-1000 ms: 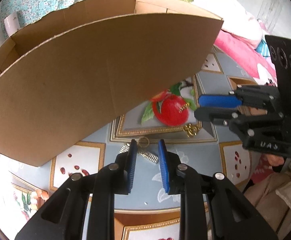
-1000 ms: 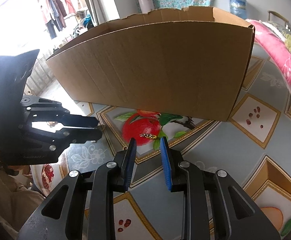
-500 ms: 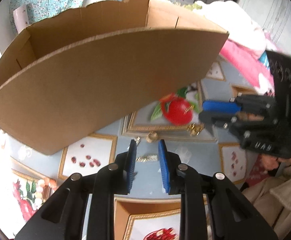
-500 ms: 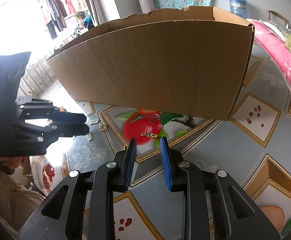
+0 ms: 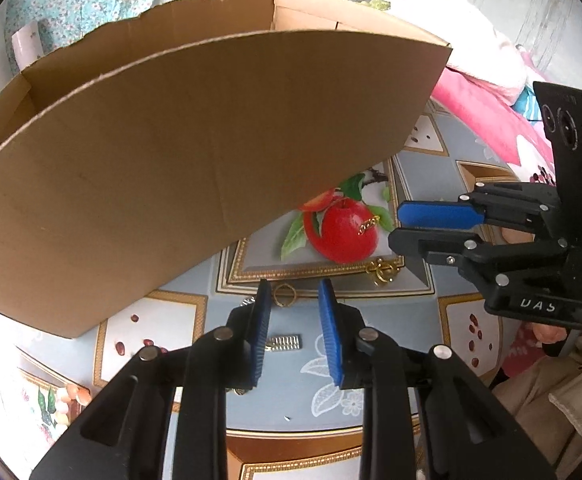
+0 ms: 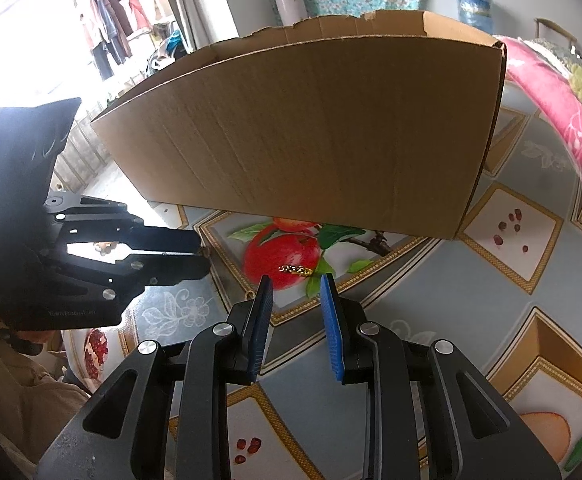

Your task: Organize jewelry

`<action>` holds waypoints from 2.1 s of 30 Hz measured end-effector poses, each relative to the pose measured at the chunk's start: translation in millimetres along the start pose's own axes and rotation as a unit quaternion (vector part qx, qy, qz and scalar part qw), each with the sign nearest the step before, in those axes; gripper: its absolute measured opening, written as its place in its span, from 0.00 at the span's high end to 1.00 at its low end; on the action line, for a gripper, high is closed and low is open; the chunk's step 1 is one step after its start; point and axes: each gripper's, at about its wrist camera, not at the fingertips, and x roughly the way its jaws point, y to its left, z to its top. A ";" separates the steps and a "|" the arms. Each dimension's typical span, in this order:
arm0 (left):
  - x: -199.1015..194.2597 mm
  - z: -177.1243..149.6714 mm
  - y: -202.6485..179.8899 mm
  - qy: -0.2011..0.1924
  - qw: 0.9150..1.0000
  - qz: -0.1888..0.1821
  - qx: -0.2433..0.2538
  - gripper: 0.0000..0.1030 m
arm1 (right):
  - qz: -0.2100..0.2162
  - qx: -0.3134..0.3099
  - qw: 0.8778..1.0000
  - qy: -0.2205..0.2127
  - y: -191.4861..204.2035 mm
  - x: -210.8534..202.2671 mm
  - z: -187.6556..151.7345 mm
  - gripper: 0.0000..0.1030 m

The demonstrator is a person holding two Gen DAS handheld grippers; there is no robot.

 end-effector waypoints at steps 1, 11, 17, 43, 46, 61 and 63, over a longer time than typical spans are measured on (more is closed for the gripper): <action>0.1 -0.5 -0.2 -0.001 1.000 0.001 0.002 0.77 | 0.000 0.000 1.000 0.000 0.1 0.6 0.1 0.76; 0.7 -3.0 3.5 -0.012 1.000 0.011 0.001 0.91 | 0.001 0.000 1.000 -0.002 0.0 -0.8 1.2 0.76; 1.3 -3.7 4.8 -0.015 1.000 0.011 -0.001 0.91 | 0.022 -0.019 1.000 0.003 9.4 -3.9 2.2 0.70; 0.5 -5.2 6.2 -0.021 1.000 0.005 -0.005 0.91 | -0.037 -0.112 0.993 0.029 50.4 12.5 -5.9 0.83; 0.6 -5.3 6.3 -0.021 1.000 0.005 -0.004 0.91 | -0.042 -0.121 0.991 0.032 53.7 11.7 -7.0 0.83; 0.6 -5.4 6.4 -0.021 1.000 0.005 -0.005 0.91 | -0.038 -0.117 0.992 0.036 53.6 15.7 -3.9 0.87; 0.7 -5.3 6.5 -0.021 1.000 0.005 -0.005 0.91 | -0.036 -0.113 0.992 0.036 50.1 15.3 -3.5 0.87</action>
